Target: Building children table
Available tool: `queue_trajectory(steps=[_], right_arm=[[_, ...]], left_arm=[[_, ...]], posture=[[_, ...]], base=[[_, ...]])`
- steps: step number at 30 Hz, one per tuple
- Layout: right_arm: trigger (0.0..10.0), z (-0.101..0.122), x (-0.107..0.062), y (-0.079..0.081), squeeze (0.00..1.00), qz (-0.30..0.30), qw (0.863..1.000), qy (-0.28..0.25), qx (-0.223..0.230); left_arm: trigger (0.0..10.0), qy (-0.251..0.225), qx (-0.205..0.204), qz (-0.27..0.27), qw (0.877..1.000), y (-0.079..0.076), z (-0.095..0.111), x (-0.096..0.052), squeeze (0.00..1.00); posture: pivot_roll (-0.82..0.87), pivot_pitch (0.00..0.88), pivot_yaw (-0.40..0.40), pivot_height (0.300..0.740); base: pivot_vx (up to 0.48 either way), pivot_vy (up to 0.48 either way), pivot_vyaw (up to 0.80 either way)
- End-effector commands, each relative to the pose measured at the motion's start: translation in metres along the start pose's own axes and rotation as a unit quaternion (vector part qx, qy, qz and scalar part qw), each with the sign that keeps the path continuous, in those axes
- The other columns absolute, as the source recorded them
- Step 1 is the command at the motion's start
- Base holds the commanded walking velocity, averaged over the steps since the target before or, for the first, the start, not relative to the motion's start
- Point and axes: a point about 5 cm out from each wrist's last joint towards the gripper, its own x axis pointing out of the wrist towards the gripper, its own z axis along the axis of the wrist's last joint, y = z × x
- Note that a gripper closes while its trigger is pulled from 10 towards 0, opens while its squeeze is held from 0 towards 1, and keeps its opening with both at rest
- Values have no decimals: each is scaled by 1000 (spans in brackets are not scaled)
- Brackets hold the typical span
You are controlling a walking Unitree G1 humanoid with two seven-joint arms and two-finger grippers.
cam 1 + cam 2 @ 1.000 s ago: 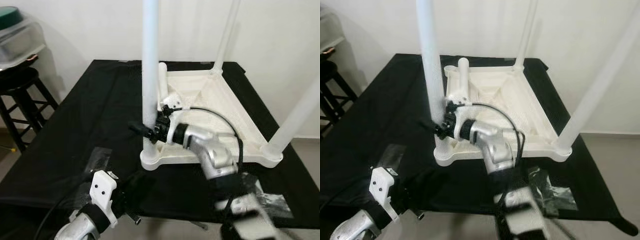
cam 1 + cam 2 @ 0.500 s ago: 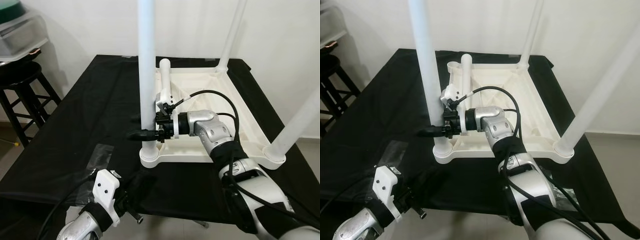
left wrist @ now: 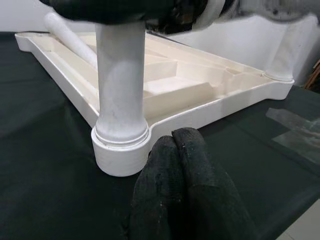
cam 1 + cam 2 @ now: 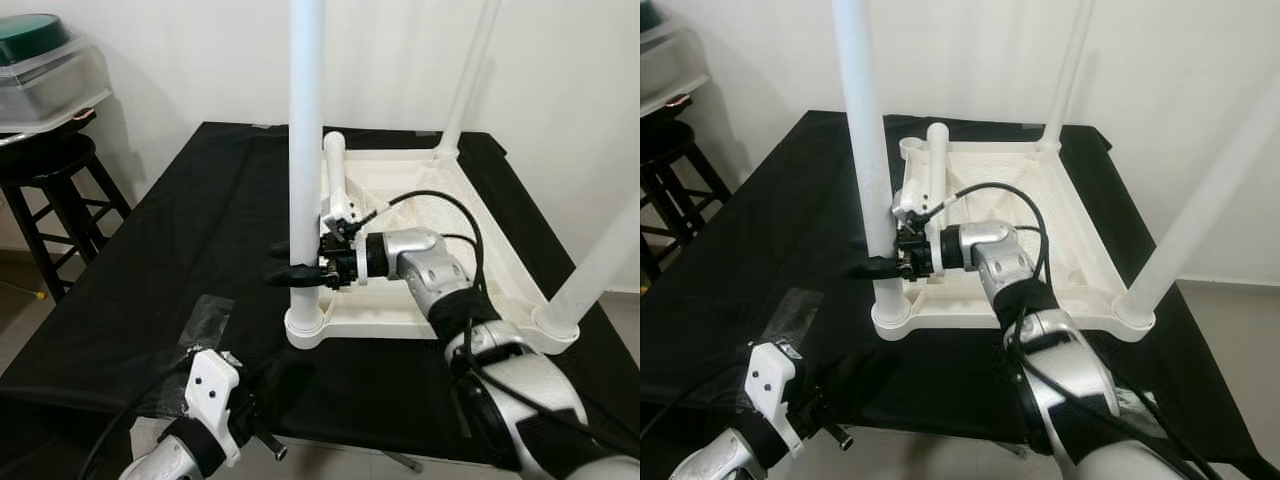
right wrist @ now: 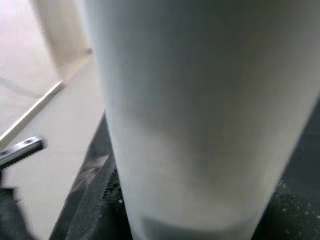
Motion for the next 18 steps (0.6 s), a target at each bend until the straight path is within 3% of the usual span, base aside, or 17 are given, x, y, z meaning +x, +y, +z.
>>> queue_trajectory(steps=[1,2,3,5,6,7,11,15,16,17,18], right_arm=[[0,-20,-2,-1,0,-60,997,44,34],[0,-28,1,-4,0,-220,973,31,64],[0,-49,1,19,0,-290,950,46,107],[0,-49,1,19,0,-290,950,46,107],[0,-65,2,40,0,-318,936,71,131],[0,-73,2,54,0,-321,932,87,142],[0,-55,-3,33,0,-330,935,60,116],[0,-53,4,35,0,-317,939,60,116],[2314,-53,5,37,0,-314,940,65,114],[10000,-52,7,38,0,-308,942,69,112],[10000,-52,7,38,0,-308,942,69,112]], left_arm=[[10000,6,2,0,1000,0,0,-2,0],[10000,6,2,0,1000,0,0,-2,0],[10000,5,2,0,1000,1,1,-3,0],[10000,5,2,0,1000,1,1,-3,0],[10000,5,3,0,1000,2,1,-3,0],[10000,6,3,1,1000,3,1,-3,0],[10000,6,-2,-6,1000,3,0,0,0],[10000,4,1,1,1000,2,1,0,0],[10000,3,2,4,1000,2,1,0,0],[10000,3,3,5,1000,2,1,0,0],[10000,3,3,5,1000,2,1,0,0]], posture=[[57,85,-45,740],[56,84,-45,740],[62,100,-24,740],[62,100,-24,740],[44,104,-6,740],[28,88,-4,740],[36,86,-26,740],[42,87,-29,740],[44,85,-31,740],[41,84,-33,740],[41,84,-33,740]], base=[[0,0,0],[0,0,0],[0,0,0],[0,0,0],[0,0,0],[0,0,0],[0,0,0],[0,0,0],[0,0,0],[0,0,0],[0,0,0]])
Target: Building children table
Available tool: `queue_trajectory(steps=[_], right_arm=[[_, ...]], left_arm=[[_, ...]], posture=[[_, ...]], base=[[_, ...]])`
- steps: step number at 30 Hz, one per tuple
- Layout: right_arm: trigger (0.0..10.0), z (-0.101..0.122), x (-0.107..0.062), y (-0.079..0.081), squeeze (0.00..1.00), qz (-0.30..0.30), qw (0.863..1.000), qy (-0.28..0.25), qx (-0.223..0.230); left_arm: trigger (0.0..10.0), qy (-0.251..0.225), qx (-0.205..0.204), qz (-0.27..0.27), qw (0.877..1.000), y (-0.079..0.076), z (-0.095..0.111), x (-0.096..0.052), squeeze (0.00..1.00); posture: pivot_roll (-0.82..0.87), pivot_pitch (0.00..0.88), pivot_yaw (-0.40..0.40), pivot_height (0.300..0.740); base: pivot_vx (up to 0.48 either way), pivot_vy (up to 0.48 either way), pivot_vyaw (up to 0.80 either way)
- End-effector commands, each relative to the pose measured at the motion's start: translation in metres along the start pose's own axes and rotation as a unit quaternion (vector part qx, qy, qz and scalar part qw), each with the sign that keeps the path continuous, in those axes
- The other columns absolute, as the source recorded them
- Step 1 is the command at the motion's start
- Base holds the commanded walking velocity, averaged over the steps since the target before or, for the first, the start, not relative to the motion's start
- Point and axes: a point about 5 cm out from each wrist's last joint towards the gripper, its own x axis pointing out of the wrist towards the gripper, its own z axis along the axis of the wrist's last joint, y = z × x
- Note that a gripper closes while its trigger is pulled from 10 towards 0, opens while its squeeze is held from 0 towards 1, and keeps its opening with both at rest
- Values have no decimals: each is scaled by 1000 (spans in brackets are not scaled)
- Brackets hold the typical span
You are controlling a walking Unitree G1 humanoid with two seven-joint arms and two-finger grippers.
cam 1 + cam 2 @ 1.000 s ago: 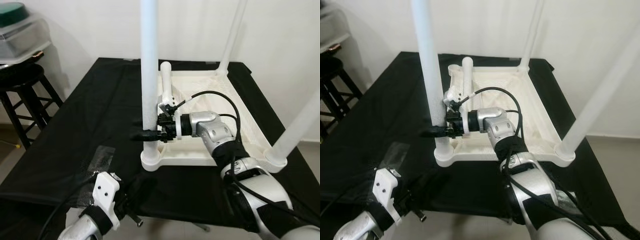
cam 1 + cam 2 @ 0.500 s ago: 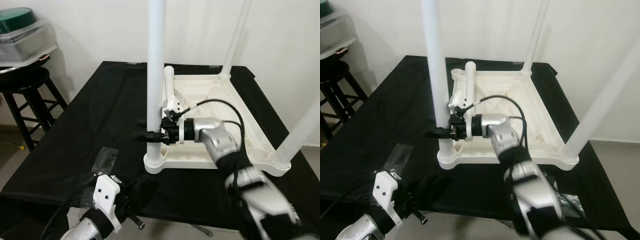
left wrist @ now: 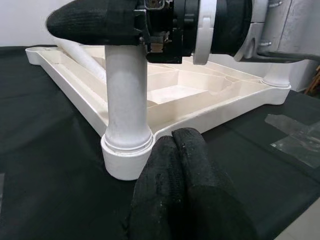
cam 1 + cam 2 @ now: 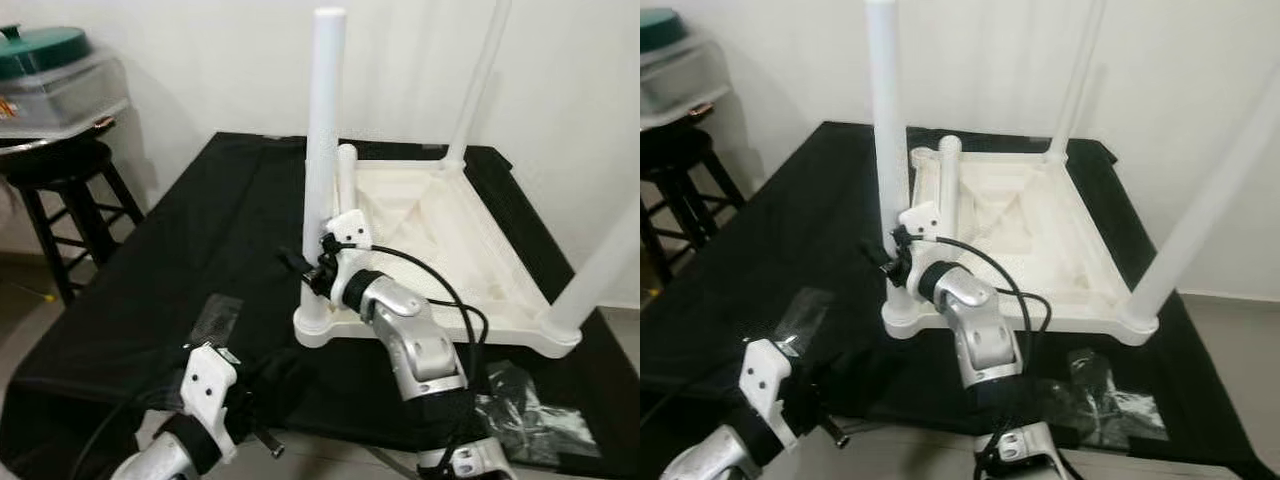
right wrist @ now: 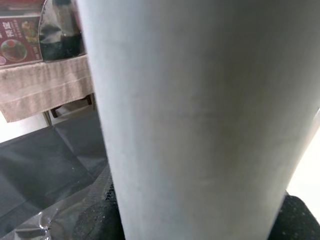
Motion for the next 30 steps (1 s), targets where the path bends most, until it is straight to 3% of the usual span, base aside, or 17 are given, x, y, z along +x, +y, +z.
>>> queue_trajectory(steps=[1,3,4,6,7,8,9,11,13,14,15,16,21,22,23,30], right_arm=[[10000,-31,-4,-3,1000,-10,996,80,30],[10000,-12,0,7,1000,43,997,41,41],[10000,-12,0,7,1000,43,997,41,41],[10000,8,4,5,1000,122,992,3,28],[10000,8,4,5,1000,122,992,3,28],[10000,14,5,1,635,158,987,-6,17],[10000,19,5,-2,0,205,979,-13,2],[10000,19,5,-2,0,205,979,-13,2],[10000,28,4,-13,0,293,954,-6,-68],[10000,28,4,-13,0,293,954,-6,-68],[10000,31,3,-18,0,321,943,-1,-84],[10000,33,5,-24,0,341,936,6,-85],[10000,32,11,-34,0,357,932,30,-51],[6549,30,13,-37,0,356,933,41,-37],[0,30,14,-38,0,353,934,41,-30],[0,25,12,-42,0,355,934,37,-30]], left_arm=[[10000,5,-1,4,1000,0,-2,0,0],[10000,4,-3,2,1000,0,-2,2,0],[10000,4,-3,2,1000,0,-2,2,0],[10000,5,-4,-1,1000,0,-2,3,0],[10000,5,-4,-1,1000,0,-2,3,0],[10000,5,-5,-2,1000,-1,-2,3,0],[10000,5,-5,-3,1000,-1,-3,4,0],[10000,5,-5,-3,1000,-1,-3,4,0],[10000,6,-6,-4,1000,-1,-3,4,0],[10000,6,-6,-4,1000,-1,-3,4,0],[10000,7,-6,-4,1000,-1,-4,5,0],[10000,8,-6,-4,1000,0,-4,5,0],[10000,11,-5,-4,1000,0,-6,5,0],[10000,12,-5,-4,1000,0,-7,5,0],[10000,12,-5,-4,1000,1,-7,5,0],[10000,13,-6,-4,1000,0,-8,5,0]], posture=[[34,84,-34,740],[28,78,-26,740],[28,78,-26,740],[26,71,-25,740],[26,71,-25,740],[26,71,-25,740],[27,67,-23,740],[27,67,-23,740],[31,54,-15,740],[31,54,-15,740],[32,53,-13,740],[41,45,-11,740],[47,35,-10,740],[47,35,-10,740],[50,32,-11,740],[47,27,-11,740]], base=[[0,0,0],[0,0,0],[0,0,0],[0,0,0],[0,0,0],[0,0,0],[0,0,0],[0,0,0],[0,0,0],[0,0,0],[0,0,0],[0,0,0],[0,0,0],[0,0,0],[0,0,0],[0,0,0]])
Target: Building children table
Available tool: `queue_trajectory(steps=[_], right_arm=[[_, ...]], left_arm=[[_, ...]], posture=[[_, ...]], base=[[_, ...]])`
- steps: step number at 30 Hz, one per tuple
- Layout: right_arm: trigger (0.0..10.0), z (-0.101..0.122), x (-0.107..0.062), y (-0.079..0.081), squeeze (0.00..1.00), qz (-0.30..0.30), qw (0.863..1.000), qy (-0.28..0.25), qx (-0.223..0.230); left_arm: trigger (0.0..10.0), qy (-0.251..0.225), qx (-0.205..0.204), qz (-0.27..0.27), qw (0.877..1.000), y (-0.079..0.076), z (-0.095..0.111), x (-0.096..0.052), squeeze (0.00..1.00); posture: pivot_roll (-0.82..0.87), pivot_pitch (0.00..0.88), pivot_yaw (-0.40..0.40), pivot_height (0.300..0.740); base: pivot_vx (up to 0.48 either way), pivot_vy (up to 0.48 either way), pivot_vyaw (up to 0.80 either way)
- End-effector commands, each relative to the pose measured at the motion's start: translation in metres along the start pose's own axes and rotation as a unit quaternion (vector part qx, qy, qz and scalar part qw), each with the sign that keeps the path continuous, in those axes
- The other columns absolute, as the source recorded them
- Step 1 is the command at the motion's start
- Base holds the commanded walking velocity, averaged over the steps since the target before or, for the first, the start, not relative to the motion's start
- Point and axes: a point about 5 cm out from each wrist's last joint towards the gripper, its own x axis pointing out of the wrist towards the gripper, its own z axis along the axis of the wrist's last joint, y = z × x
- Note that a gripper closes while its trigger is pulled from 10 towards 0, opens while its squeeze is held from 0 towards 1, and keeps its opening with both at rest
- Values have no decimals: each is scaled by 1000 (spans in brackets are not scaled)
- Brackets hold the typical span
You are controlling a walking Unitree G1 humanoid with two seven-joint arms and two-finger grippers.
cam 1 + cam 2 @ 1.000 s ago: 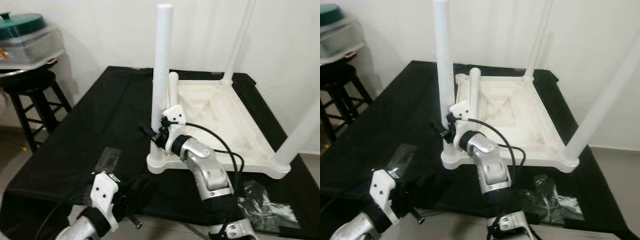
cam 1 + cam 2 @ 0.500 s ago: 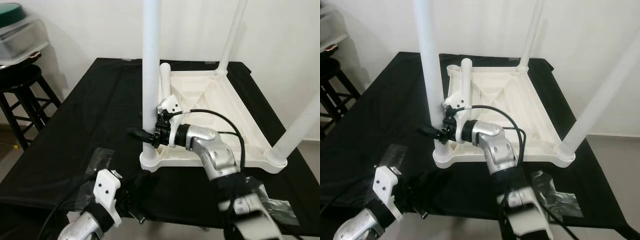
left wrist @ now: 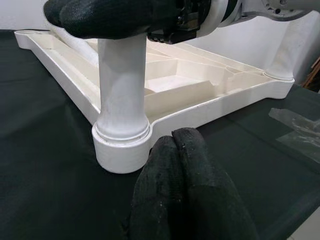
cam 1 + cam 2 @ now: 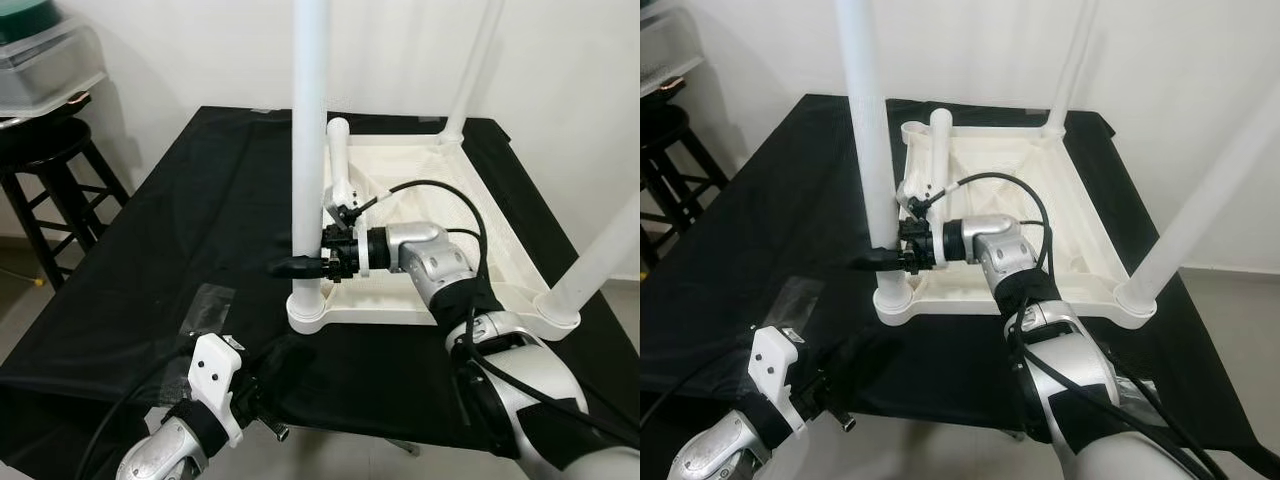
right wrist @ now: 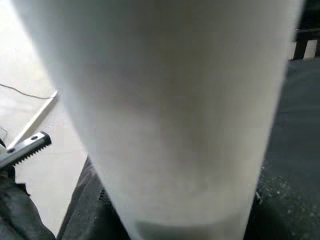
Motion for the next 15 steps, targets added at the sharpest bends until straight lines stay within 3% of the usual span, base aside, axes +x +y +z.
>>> queue_trajectory(steps=[1,5,7,9,10,11,12,13,15], right_arm=[[0,2,2,1,0,12,1000,-7,0],[0,-3,-5,-1,0,-10,1000,-6,-3],[0,-11,-14,-5,0,-86,996,-23,9],[0,-15,-17,-7,0,-120,992,-27,16],[0,-32,-14,-8,0,-251,967,-20,46],[0,-32,-14,-8,0,-251,967,-20,46],[0,-65,-8,19,0,-417,900,26,124],[0,-65,-8,19,0,-417,900,26,124],[0,-75,10,58,0,-396,908,41,131]], left_arm=[[10000,9,-1,0,1000,-1,-5,-1,0],[10000,9,-3,-2,1000,-2,-5,-1,0],[10000,8,-4,-3,1000,-3,-4,-2,0],[10000,7,-4,-3,1000,-4,-4,-2,0],[10000,7,-5,-4,1000,-4,-3,-4,0],[10000,7,-5,-4,1000,-4,-3,-4,0],[10000,6,-6,-5,1000,-4,-1,-6,0],[10000,6,-6,-5,1000,-4,-1,-6,0],[10000,7,-6,-7,1000,-3,0,-7,0]], posture=[[47,27,-11,740],[44,29,-13,740],[34,45,-18,740],[32,49,-21,740],[27,56,-26,740],[27,56,-26,740],[22,84,-24,740],[22,84,-24,740],[27,93,-16,740]], base=[[0,0,0],[0,0,0],[0,0,0],[0,0,0],[0,0,0],[0,0,0],[0,0,0],[0,0,0],[0,0,0]])
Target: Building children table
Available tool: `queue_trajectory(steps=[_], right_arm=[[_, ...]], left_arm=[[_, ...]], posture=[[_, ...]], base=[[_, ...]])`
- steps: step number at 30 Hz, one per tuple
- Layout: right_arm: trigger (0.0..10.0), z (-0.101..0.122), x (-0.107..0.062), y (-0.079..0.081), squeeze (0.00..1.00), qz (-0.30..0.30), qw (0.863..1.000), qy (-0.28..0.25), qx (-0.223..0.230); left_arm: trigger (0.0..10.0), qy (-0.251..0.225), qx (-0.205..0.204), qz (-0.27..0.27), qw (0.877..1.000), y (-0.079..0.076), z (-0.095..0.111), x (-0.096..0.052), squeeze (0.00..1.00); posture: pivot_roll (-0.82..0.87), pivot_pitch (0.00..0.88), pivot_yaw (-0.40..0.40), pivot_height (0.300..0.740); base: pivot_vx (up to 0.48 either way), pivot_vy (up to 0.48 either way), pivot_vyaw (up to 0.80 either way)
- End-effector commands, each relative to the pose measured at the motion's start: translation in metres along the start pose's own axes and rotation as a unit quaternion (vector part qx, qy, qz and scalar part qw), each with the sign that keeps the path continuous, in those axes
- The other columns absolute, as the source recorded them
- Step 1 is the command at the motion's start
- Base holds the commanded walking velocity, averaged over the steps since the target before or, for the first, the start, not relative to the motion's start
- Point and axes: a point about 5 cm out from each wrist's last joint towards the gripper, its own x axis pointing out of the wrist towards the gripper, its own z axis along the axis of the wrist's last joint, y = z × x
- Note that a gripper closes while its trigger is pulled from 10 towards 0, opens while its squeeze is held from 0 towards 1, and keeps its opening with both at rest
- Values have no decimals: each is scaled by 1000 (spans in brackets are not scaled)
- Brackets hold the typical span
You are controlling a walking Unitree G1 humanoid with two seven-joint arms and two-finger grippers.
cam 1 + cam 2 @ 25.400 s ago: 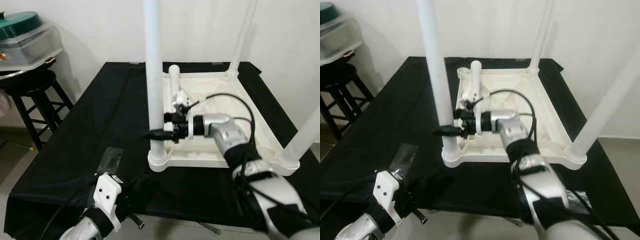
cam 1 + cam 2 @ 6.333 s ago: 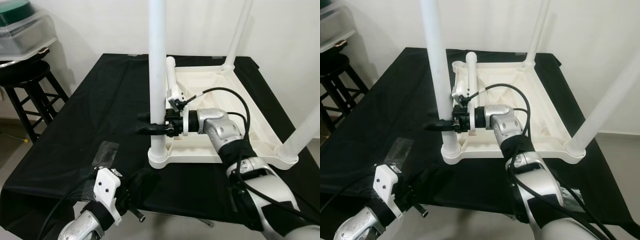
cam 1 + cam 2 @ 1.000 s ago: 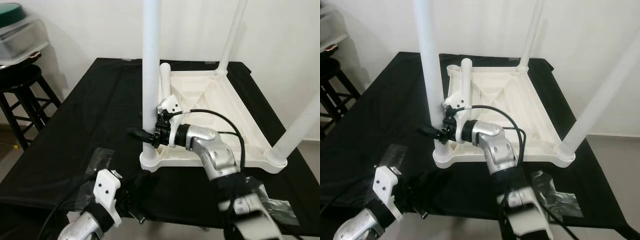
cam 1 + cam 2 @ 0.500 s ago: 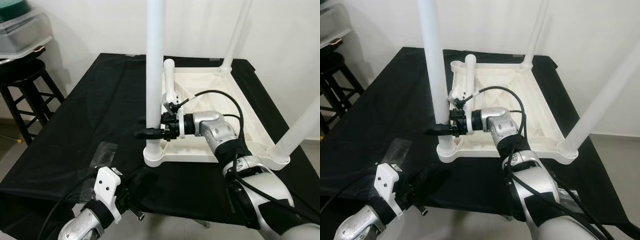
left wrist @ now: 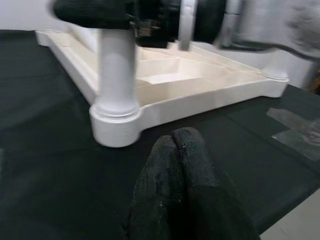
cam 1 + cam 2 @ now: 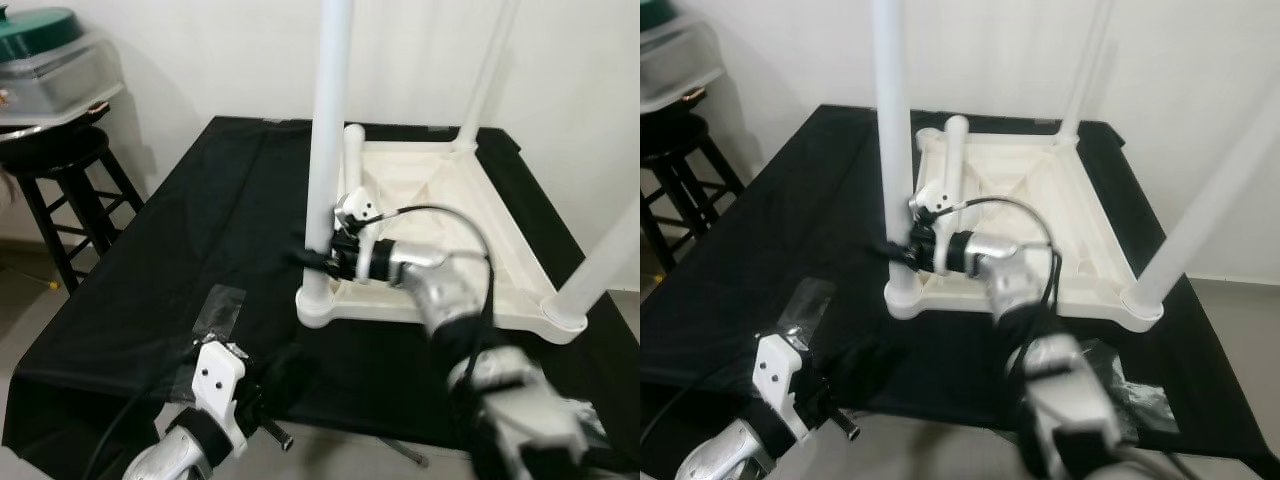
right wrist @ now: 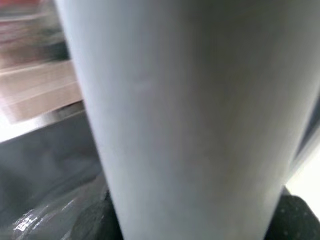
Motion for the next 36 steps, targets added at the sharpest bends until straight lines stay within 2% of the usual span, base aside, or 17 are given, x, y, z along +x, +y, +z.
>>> queue_trajectory(steps=[1,6,10,11,12,13,16,18,19,21,22,24,25,26,28,31,36], right_arm=[[0,-43,-15,13,0,-17,993,114,34],[0,-32,-7,8,0,11,996,88,3],[0,-33,-2,19,0,53,994,98,-8],[10000,-31,0,19,0,55,994,98,-5],[10000,-28,2,17,0,56,994,95,1],[10000,-24,4,15,1000,58,994,91,2],[10000,-11,4,20,1000,83,993,78,13],[10000,7,6,21,1000,138,989,50,2],[10000,19,8,17,886,184,982,31,-9],[10000,29,9,13,886,222,975,16,-19],[10000,40,10,5,0,265,964,0,-35],[10000,54,10,-6,0,322,944,-9,-66],[10000,54,10,-6,0,322,944,-9,-66],[10000,61,11,-13,0,372,923,1,-103],[10000,63,11,-15,0,382,917,5,-110],[10000,65,13,-14,0,438,890,34,-124],[10000,66,16,-13,0,449,884,40,-124]], left_arm=[[10000,2,2,0,1000,2,2,-2,0],[10000,4,0,-1,1000,3,1,-3,0],[10000,4,0,-1,1000,2,2,-3,0],[10000,2,2,3,1000,3,2,-3,0],[10000,1,2,6,1000,3,2,-3,0],[10000,1,3,6,1000,3,2,-3,0],[10000,1,3,7,1000,4,2,-2,0],[10000,1,3,7,1000,4,2,-2,0],[10000,2,3,6,1000,5,2,-1,0],[10000,2,3,5,1000,5,2,0,0],[10000,2,3,5,1000,5,2,0,0],[10000,3,3,5,1000,5,1,1,0],[10000,3,3,5,1000,5,1,1,0],[10000,3,4,6,1000,5,1,1,0],[10000,3,4,6,1000,5,1,1,0],[10000,5,5,8,1000,6,0,0,0],[10000,5,6,8,1000,6,0,0,0]], posture=[[27,93,-16,740],[17,84,-2,740],[25,88,-14,740],[31,83,-17,740],[31,83,-17,740],[32,79,-16,740],[39,75,-19,740],[40,71,-17,740],[45,63,-14,740],[45,63,-14,740],[50,60,-13,740],[55,57,-12,740],[55,57,-12,740],[59,55,-11,740],[59,55,-11,740],[67,50,-9,740],[69,51,-10,740]], base=[[0,0,0],[0,0,0],[0,0,0],[0,0,0],[0,0,0],[0,0,0],[0,0,0],[0,0,0],[0,0,0],[0,0,0],[0,0,0],[0,0,0],[0,0,0],[0,0,0],[0,0,0],[0,0,0],[0,0,0]])
